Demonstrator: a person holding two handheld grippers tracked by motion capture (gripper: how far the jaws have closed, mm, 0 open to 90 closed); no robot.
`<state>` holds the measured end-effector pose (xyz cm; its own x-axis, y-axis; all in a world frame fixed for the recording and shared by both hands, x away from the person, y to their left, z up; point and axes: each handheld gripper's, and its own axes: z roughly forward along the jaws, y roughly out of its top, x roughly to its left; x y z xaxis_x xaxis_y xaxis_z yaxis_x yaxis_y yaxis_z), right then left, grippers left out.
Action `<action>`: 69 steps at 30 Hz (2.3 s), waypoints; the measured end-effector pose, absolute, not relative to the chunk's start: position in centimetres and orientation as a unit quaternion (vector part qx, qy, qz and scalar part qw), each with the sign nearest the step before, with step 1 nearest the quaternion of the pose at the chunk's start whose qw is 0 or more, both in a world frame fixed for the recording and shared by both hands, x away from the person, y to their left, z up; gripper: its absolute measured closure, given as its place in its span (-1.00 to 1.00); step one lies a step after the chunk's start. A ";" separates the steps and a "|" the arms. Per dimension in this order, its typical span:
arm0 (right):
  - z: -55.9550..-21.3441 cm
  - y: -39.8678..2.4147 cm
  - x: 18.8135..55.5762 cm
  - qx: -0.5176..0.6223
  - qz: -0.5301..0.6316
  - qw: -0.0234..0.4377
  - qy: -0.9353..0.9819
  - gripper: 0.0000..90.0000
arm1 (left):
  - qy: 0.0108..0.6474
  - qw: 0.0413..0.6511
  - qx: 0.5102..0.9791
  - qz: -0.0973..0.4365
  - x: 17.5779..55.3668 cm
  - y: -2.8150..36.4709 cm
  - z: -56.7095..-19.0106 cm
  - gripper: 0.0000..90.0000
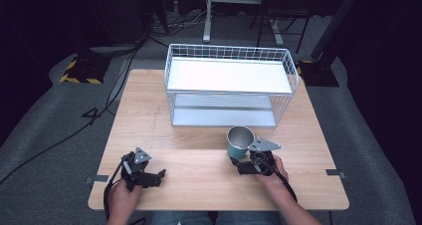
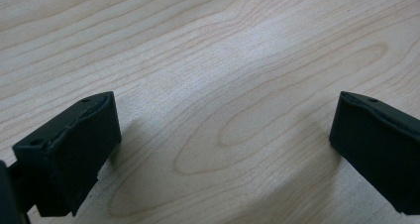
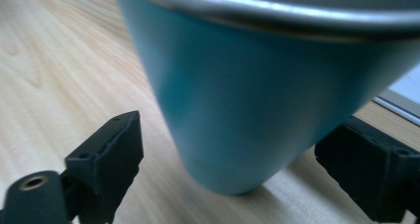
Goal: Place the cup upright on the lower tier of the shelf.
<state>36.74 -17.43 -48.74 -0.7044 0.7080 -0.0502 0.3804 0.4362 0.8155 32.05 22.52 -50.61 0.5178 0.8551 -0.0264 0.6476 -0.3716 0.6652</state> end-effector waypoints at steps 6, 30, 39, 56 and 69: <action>-49.2 -16.8 37.9 0.354 0.416 0.203 0.813 -0.67 | 0.462 0.316 0.812 0.164 32.1 22.5 -50.6 -1.00; -49.5 -16.4 37.9 0.365 0.436 0.216 0.793 -0.50 | 0.462 0.316 0.812 0.164 32.1 22.5 -50.6 -1.00; -48.8 -16.7 37.9 0.363 0.437 0.213 0.795 -0.50 | 0.462 0.316 0.812 0.164 32.1 22.5 -50.6 -1.00; -45.5 -16.4 39.4 0.359 0.448 0.220 0.789 -0.50 | 0.462 0.316 0.812 0.164 32.1 22.5 -50.6 -1.00; -44.0 -16.0 42.0 0.373 0.453 0.226 0.778 -0.50 | 0.462 0.316 0.812 0.164 32.1 22.5 -50.6 -1.00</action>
<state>42.00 -16.00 -44.04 -0.6195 0.7848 -0.0144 0.3749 0.3120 0.8730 32.06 22.53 -50.60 0.5187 0.8546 -0.0258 0.6473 -0.3728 0.6649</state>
